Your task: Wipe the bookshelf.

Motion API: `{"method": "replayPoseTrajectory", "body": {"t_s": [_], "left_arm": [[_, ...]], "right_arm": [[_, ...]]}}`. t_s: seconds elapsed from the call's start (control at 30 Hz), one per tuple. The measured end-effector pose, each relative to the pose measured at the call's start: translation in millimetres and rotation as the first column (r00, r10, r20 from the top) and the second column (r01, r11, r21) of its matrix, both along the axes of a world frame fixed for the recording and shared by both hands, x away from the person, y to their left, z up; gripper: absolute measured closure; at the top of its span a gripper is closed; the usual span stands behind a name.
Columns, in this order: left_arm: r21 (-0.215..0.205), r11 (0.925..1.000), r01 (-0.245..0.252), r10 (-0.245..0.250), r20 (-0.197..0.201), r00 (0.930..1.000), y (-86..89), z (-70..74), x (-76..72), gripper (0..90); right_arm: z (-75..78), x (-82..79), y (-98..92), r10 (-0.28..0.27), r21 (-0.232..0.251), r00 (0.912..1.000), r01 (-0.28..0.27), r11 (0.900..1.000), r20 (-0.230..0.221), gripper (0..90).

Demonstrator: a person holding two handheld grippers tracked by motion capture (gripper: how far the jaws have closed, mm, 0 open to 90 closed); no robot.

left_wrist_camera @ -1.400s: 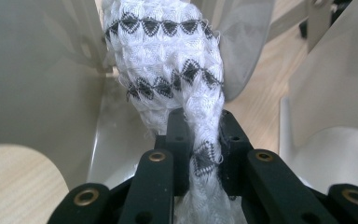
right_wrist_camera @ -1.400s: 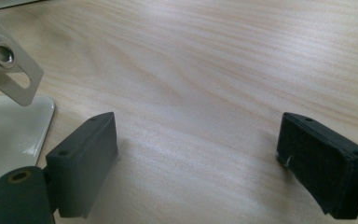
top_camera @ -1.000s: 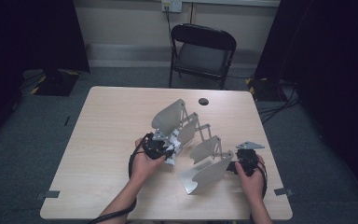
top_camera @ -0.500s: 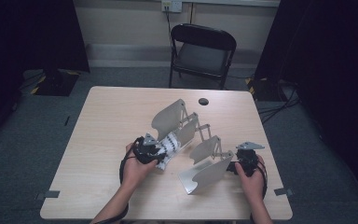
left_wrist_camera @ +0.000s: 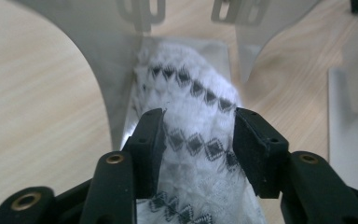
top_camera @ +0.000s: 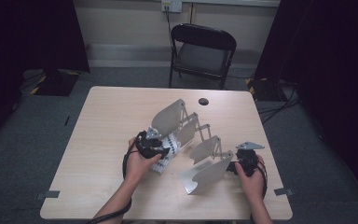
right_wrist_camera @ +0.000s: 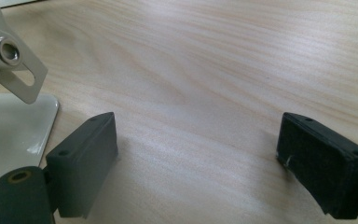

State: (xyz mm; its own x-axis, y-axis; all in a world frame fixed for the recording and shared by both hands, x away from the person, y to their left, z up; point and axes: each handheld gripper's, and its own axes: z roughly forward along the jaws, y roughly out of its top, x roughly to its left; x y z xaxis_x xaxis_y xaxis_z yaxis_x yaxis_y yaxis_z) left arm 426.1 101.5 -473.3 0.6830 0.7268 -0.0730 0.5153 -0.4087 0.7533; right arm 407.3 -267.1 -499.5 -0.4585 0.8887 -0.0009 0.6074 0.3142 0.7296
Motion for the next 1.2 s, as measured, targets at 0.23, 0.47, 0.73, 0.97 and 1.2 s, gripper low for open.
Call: {"method": "replayPoseTrajectory", "body": {"t_s": [0.23,0.47,0.73,0.97,1.2], "left_arm": [[0.047,0.998,0.042,-0.045,0.067,0.9968,-1.2,-17.9,-5.8,60.5],[0.033,0.9984,0.046,-0.048,0.063,0.9969,-0.2,-18.7,-7.5,76.5],[0.039,0.9978,0.053,-0.054,0.026,0.9982,-1.8,1.7,-10.7,80.8],[-0.01,0.9985,0.054,-0.053,0.072,0.996,0.8,42.4,-5.3,80.7],[-0.032,0.9964,0.078,-0.075,0.088,0.9933,-8.2,68.1,6.1,80.6]], "right_arm": [[0.0,-0.1,0.0,0.003,-0.001,1.0,-0.003,1.0,0.0,11.6],[0.0,-0.1,0.1,0.005,0.0,1.0,-0.005,1.0,0.0,11.6],[0.1,0.0,0.2,0.004,0.0,1.0,-0.004,1.0,-0.001,11.6],[0.1,0.2,0.3,0.003,0.001,1.0,-0.003,1.0,-0.001,11.6],[0.1,0.3,0.4,0.003,0.001,1.0,-0.003,1.0,0.0,11.6]]}}
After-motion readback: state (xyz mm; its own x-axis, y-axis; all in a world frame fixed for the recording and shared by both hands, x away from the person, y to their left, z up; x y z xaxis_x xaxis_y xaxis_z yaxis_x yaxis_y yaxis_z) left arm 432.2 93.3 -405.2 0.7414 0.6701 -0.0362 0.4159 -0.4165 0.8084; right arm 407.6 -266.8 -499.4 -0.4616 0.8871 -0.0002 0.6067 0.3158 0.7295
